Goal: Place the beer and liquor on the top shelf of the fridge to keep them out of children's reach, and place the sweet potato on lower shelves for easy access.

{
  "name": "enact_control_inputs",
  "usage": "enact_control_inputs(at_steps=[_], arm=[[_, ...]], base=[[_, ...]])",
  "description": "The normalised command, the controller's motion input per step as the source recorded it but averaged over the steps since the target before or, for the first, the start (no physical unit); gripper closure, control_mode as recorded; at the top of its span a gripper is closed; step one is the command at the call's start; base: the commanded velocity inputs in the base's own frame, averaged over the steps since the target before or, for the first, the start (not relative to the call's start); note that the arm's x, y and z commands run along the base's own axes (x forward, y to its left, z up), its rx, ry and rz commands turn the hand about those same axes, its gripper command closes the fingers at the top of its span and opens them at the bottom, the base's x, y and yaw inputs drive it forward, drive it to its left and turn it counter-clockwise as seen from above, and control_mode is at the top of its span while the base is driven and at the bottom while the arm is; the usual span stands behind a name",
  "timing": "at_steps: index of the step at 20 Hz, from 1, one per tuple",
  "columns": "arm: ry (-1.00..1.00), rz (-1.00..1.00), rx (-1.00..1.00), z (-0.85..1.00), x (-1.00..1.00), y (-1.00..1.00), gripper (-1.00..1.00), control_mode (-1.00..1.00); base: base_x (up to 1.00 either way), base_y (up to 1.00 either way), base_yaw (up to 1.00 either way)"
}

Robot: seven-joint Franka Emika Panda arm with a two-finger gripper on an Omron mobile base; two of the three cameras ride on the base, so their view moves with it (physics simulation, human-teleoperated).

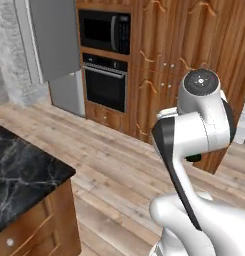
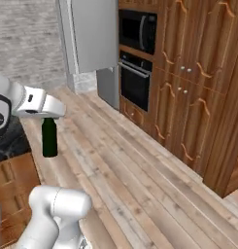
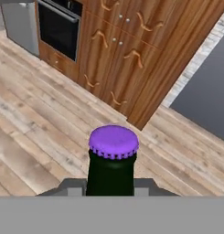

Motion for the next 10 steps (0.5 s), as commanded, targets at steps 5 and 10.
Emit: enact_control_inputs(at_steps=[5, 10], arm=[[0.0, 0.0, 0.0, 0.0, 0.0, 0.0, 1.0, 1.0], [0.0, 0.0, 0.0, 0.0, 0.0, 0.0, 1.0, 1.0]], base=[[0.83, -0.7, -0.33], [0.9, -0.67, 0.18]])
